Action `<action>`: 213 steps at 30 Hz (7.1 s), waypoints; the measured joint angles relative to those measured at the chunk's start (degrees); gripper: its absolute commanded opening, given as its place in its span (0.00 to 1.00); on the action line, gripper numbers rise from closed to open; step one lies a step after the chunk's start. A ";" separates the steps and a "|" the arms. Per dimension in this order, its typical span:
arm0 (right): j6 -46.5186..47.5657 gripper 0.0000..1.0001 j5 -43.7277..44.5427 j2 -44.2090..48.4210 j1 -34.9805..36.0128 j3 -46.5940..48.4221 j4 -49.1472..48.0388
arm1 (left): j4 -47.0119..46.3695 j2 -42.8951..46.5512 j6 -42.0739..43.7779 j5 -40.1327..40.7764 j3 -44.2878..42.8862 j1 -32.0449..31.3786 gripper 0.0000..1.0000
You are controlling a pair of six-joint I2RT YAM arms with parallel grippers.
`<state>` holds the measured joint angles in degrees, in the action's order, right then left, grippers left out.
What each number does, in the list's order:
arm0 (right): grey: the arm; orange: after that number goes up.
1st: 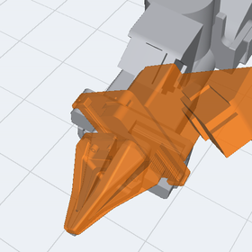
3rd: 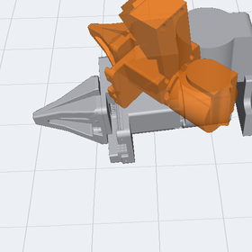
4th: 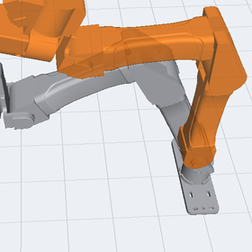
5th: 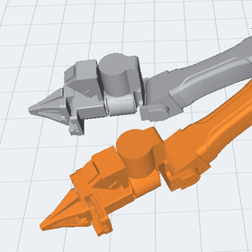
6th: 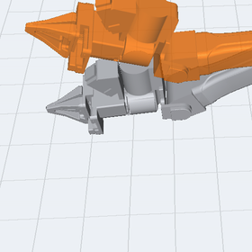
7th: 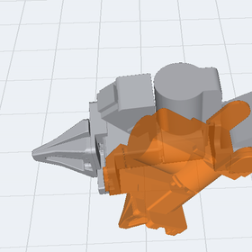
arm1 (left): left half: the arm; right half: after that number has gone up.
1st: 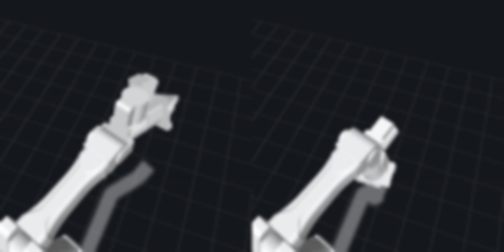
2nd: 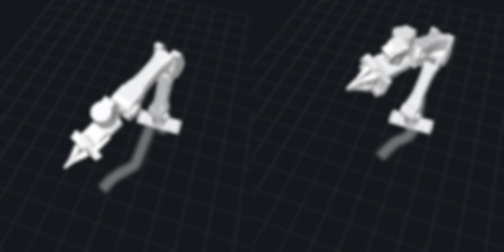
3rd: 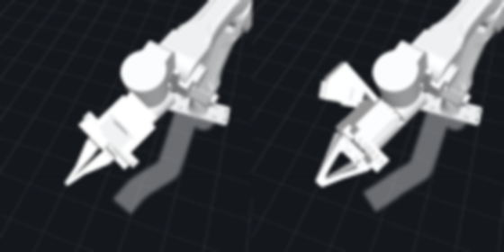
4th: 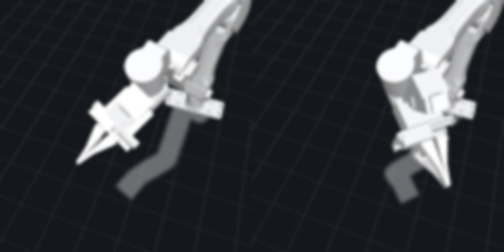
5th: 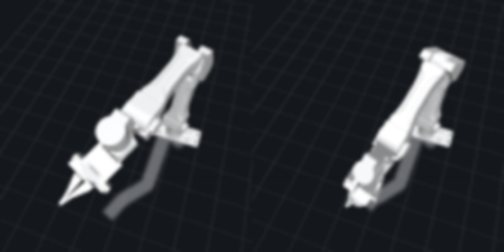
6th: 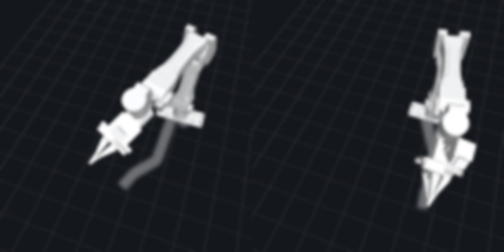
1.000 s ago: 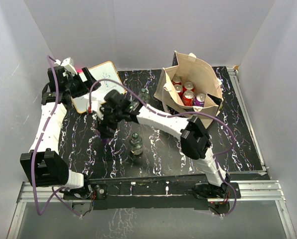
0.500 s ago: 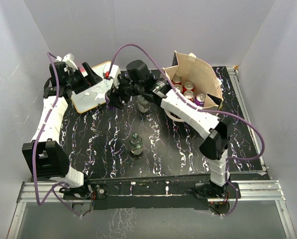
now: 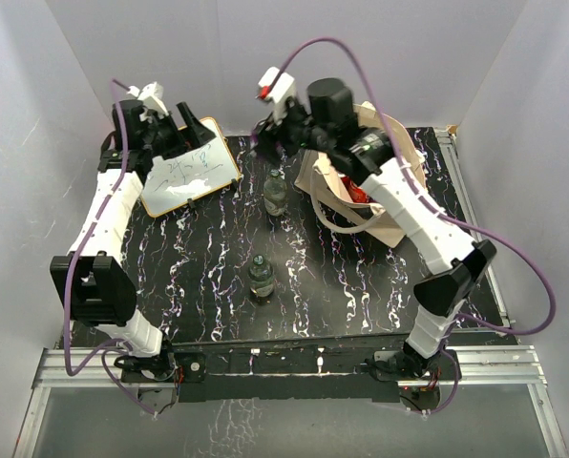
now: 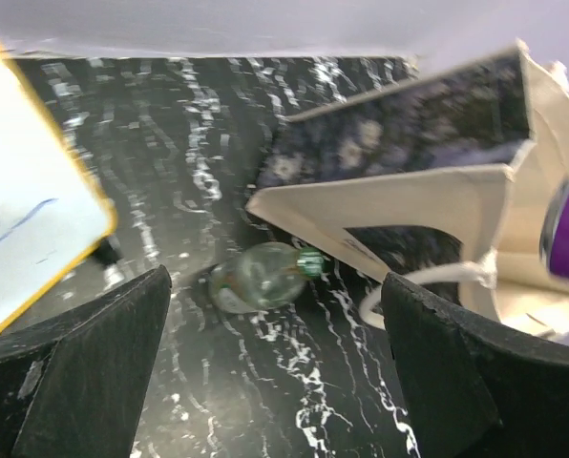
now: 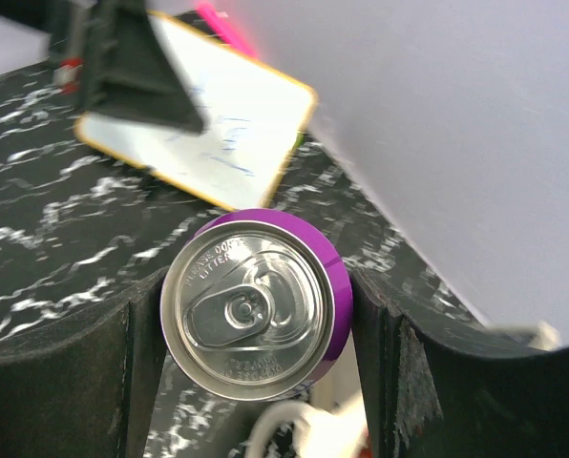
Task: Place the beverage into the canvas bag
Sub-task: Place the drink in the canvas bag.
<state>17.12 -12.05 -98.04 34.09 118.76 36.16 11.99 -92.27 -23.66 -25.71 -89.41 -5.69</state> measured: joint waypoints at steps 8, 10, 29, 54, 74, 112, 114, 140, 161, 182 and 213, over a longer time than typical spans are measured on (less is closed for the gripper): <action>-1.05 0.08 3.06 9.57 -10.54 -4.57 0.42 | -2.60 -4.94 1.14 -3.43 -4.90 -11.85 0.85; -1.22 0.08 2.80 11.98 -13.46 -6.71 0.39 | -3.65 -6.51 1.11 -4.07 -5.60 -13.92 0.85; -0.46 0.08 -0.35 19.32 -22.95 -28.81 4.85 | -11.56 -16.59 0.44 -9.16 -5.57 -24.85 0.64; 6.12 0.08 3.91 24.92 -24.55 -40.50 12.28 | -22.45 -19.74 2.47 -14.38 -2.64 -25.68 0.72; 3.67 0.08 4.46 30.42 -26.73 -53.81 9.40 | -19.45 -23.91 -1.44 -13.84 -9.77 -26.16 0.45; -4.83 0.08 0.72 16.98 -32.61 -55.17 -7.89 | -21.33 -24.57 5.97 -17.57 -9.05 -25.92 0.00; -4.83 0.08 0.81 16.94 -32.61 -55.80 -9.20 | -20.92 -24.57 6.34 -17.57 -9.05 -25.90 0.00; -9.66 0.08 0.28 19.26 -32.61 -63.49 -25.05 | -18.32 -25.68 8.09 -17.18 -10.99 -25.83 0.00; -2.10 0.08 -0.98 28.24 -32.59 -75.54 -28.65 | -17.11 -25.66 9.57 -18.05 -10.93 -25.79 0.00; -5.22 0.08 -6.69 21.40 -33.09 -67.60 -22.99 | -2.71 -19.17 26.05 -18.08 -12.72 -24.83 0.86; -7.87 0.08 -6.01 22.67 -33.07 -68.26 -23.34 | 42.51 -33.14 89.77 -18.99 -41.72 -40.94 0.81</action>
<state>9.26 -18.06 -75.37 1.02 50.50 12.82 54.50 -125.40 66.11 -44.71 -131.13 -46.63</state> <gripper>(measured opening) 0.687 0.828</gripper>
